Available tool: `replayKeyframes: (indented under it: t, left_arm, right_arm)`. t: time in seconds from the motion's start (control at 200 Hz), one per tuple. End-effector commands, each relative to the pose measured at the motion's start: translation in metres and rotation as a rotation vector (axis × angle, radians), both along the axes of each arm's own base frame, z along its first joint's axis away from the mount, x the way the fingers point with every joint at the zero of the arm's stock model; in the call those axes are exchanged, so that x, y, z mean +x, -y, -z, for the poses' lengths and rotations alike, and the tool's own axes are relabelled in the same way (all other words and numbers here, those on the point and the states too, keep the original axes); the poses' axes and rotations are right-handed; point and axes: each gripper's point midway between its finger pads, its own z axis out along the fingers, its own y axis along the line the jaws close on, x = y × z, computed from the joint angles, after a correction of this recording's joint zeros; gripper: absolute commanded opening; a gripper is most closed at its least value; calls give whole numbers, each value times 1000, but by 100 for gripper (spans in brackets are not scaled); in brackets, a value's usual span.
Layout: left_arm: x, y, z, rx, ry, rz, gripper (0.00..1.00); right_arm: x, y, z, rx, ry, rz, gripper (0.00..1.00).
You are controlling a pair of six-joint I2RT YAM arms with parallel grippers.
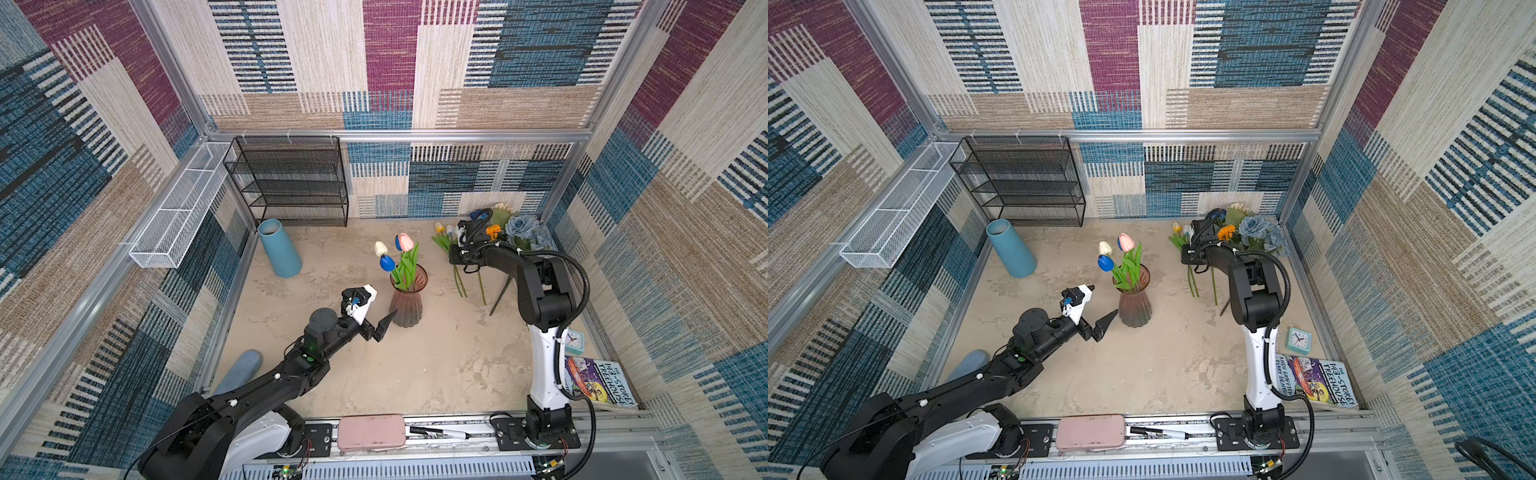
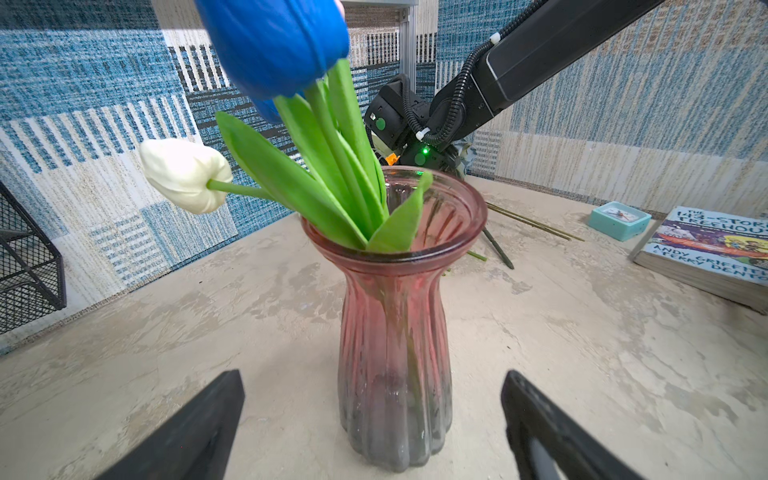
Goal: Arrange the flowers into the vase
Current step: 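Grasp the pale blue tulip stem with the right gripper and lift it, then carry the pale blue tulip over the pink vase and lower its stem in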
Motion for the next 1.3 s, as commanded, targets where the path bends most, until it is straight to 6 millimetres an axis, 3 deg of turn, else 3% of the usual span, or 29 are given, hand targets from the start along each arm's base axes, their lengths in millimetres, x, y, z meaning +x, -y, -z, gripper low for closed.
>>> replayKeyframes:
  t: [0.0,0.321,0.491,0.571,0.696,0.866,1.007,1.112,1.297]
  left_arm:
    - [1,2,-9,-13,24,5,99]
    - [3,3,-10,-8,30,4,99]
    - [2,3,-15,-18,39,8,99]
    - [-1,1,-21,-26,51,8,99]
    - [-5,-2,-31,-38,74,9,99]
    - [-9,-4,-39,-55,89,12,99]
    - [-8,-4,-37,-54,89,7,99]
    - [-6,-5,-35,-53,87,0,99]
    - [-5,-2,-34,-60,82,7,99]
  right_arm:
    - [2,0,-6,-8,13,3,12]
    - [2,-5,-43,16,65,-4,8]
    - [-3,-4,-64,38,111,6,1]
    - [-6,-4,-90,58,172,12,0]
    - [-21,-14,-161,149,353,-41,0]
    - [-73,-34,-273,325,667,-193,0]
    - [-136,-55,-340,480,891,-406,0]
    - [-185,-55,-378,608,1075,-473,0]
    - [-243,-78,-418,744,1236,-560,0]
